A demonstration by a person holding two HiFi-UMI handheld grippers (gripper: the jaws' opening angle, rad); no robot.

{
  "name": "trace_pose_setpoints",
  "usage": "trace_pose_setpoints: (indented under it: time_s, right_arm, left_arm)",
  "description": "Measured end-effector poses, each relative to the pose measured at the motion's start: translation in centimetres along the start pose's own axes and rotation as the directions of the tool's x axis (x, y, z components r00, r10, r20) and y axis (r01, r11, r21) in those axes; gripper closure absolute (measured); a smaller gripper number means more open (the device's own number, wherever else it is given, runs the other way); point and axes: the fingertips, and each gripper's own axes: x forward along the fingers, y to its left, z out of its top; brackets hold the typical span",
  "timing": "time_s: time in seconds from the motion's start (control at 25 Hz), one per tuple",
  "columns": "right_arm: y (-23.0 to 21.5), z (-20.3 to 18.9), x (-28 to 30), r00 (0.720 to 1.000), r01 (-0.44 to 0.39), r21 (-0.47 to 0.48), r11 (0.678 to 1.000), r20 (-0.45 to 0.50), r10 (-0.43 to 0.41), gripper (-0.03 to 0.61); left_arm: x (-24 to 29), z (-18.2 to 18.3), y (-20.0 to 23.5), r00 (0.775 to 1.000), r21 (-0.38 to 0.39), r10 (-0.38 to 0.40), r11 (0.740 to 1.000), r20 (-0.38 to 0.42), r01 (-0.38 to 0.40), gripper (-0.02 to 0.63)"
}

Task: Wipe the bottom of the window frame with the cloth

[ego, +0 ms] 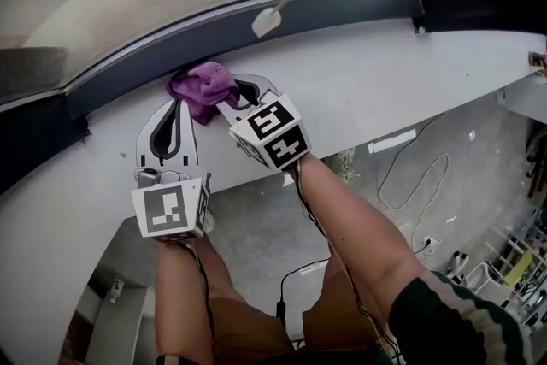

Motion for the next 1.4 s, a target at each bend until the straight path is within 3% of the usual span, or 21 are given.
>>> trace_pose_setpoints:
  time_s: [0.76, 0.92, 1.4]
  right_arm:
    - [-10.1, -1.9, -6.8, 0.993, 0.112, 0.052, 0.992, 0.036, -0.114, 0.476]
    - [-11.5, -2.3, -8.5, 0.989, 0.136, 0.056, 0.989, 0.044, -0.138, 0.476]
    - [-18.1, -3.9, -13.8, 0.97, 0.227, 0.074, 0.971, 0.066, -0.232, 0.476]
  left_arm:
    - [6.6, 1.0, -10.8, 0.989, 0.065, -0.134, 0.988, -0.058, 0.138, 0.604]
    - [7.1, 1.1, -12.4, 0.988, 0.079, -0.132, 0.987, -0.075, 0.138, 0.604]
    - [10.1, 2.9, -18.7, 0.984, 0.114, -0.175, 0.978, -0.024, 0.177, 0.604]
